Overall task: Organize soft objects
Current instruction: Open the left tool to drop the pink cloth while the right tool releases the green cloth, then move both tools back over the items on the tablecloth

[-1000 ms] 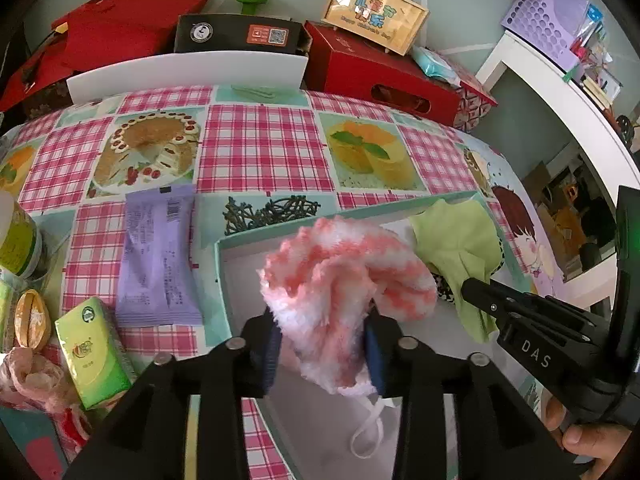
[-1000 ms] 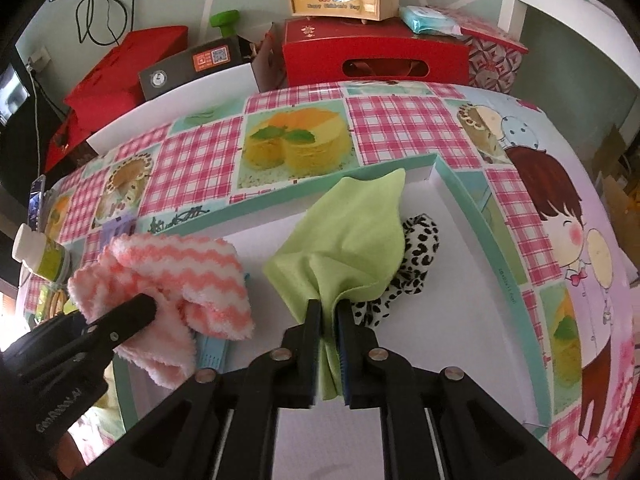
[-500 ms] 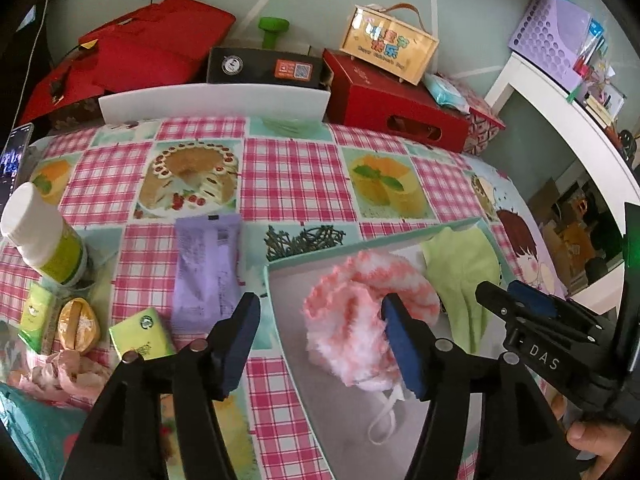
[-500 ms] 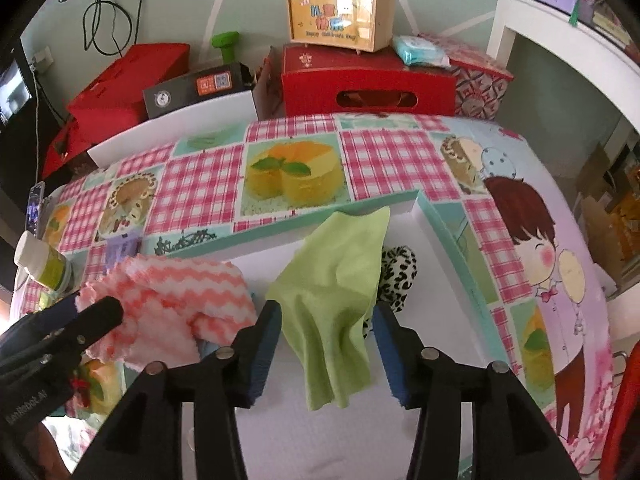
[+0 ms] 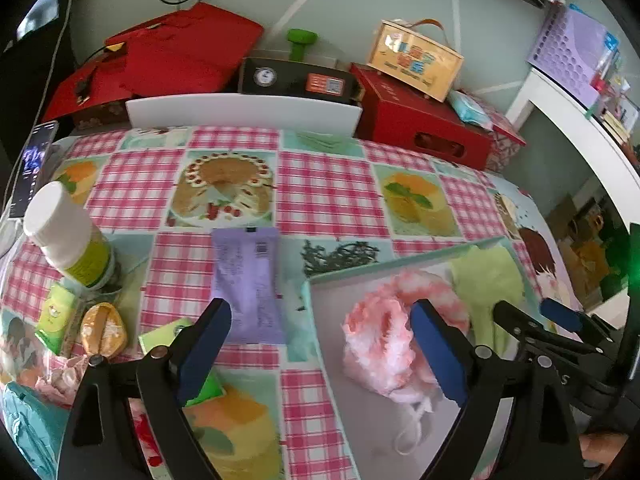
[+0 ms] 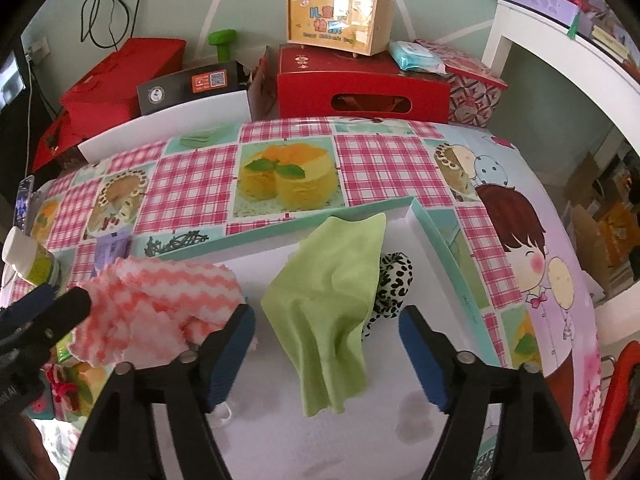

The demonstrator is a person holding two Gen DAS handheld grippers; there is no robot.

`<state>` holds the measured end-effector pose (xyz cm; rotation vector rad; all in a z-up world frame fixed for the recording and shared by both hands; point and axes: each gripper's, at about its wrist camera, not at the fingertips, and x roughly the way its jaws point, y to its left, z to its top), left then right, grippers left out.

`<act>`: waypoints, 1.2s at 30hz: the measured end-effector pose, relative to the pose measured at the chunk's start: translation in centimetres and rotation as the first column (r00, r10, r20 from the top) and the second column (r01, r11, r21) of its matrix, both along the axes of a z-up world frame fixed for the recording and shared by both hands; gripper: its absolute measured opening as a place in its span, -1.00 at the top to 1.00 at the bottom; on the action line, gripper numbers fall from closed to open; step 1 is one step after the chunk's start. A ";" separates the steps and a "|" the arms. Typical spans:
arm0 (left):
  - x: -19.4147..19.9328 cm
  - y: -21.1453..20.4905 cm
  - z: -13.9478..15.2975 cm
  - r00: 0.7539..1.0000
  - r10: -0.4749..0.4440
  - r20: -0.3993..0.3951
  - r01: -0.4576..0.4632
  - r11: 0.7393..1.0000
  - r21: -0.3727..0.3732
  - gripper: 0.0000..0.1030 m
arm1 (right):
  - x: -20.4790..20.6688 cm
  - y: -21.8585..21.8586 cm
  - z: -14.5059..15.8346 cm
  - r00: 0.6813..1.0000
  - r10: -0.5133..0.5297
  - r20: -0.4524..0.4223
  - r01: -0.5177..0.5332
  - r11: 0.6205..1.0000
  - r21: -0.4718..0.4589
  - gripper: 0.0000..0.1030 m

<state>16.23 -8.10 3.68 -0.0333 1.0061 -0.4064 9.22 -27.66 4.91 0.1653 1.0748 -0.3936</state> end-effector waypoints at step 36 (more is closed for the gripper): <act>-0.3 20.5 5.8 0.869 0.459 0.184 -0.475 0.878 0.052 -0.92 | 1.0 4.8 3.9 0.977 0.095 0.192 -0.089 0.995 -0.035 -1.00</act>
